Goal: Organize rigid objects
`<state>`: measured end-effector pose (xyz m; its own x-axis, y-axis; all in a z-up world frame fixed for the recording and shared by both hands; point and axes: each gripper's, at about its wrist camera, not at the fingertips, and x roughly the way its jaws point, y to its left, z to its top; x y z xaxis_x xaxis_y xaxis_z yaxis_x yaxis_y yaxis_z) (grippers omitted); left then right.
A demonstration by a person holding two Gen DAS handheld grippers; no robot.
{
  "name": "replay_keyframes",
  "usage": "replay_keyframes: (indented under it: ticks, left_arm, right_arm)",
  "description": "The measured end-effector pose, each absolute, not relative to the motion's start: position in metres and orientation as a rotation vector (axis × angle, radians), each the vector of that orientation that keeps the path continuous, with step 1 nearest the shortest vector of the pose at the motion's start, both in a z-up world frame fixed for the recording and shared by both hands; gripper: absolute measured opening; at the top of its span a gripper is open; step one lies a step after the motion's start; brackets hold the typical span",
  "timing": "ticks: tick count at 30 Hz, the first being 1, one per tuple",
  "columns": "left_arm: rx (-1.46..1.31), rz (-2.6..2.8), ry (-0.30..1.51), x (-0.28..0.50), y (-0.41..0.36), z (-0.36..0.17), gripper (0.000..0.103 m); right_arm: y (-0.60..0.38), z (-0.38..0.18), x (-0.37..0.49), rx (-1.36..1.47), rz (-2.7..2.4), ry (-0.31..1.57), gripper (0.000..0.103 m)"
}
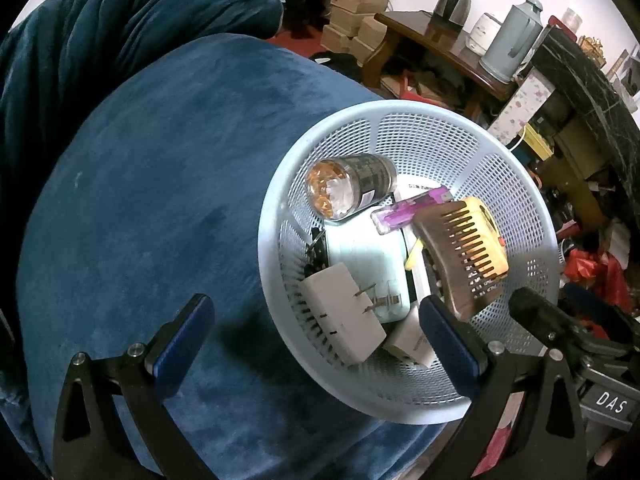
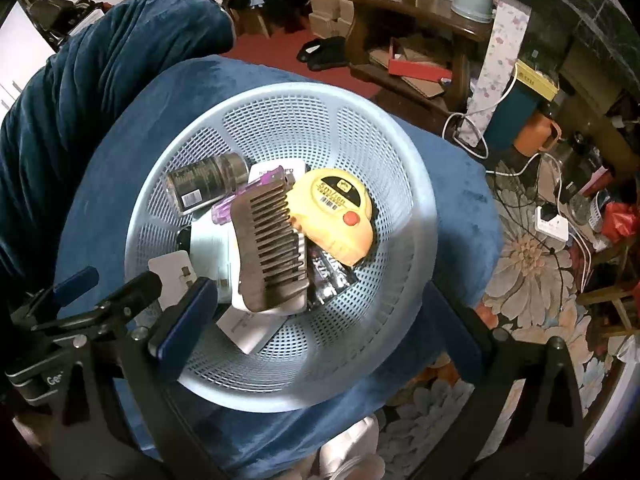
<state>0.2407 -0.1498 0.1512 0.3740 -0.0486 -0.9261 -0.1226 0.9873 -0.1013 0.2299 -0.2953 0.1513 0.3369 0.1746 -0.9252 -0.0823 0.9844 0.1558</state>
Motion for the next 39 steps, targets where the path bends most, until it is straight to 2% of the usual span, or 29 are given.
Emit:
replay_keyframes:
  ticks: [24, 39]
  left_arm:
    - [-0.142, 0.109, 1.124, 0.208, -0.147, 0.173, 0.102]
    - [-0.148, 0.177, 1.093, 0.148, -0.124, 0.183, 0.102]
  right_arm:
    - [-0.293, 0.167, 0.209, 0.061, 0.159, 1.183, 0.103]
    - [-0.268, 0.184, 0.177, -0.019, 0.209, 1.121, 0.103]
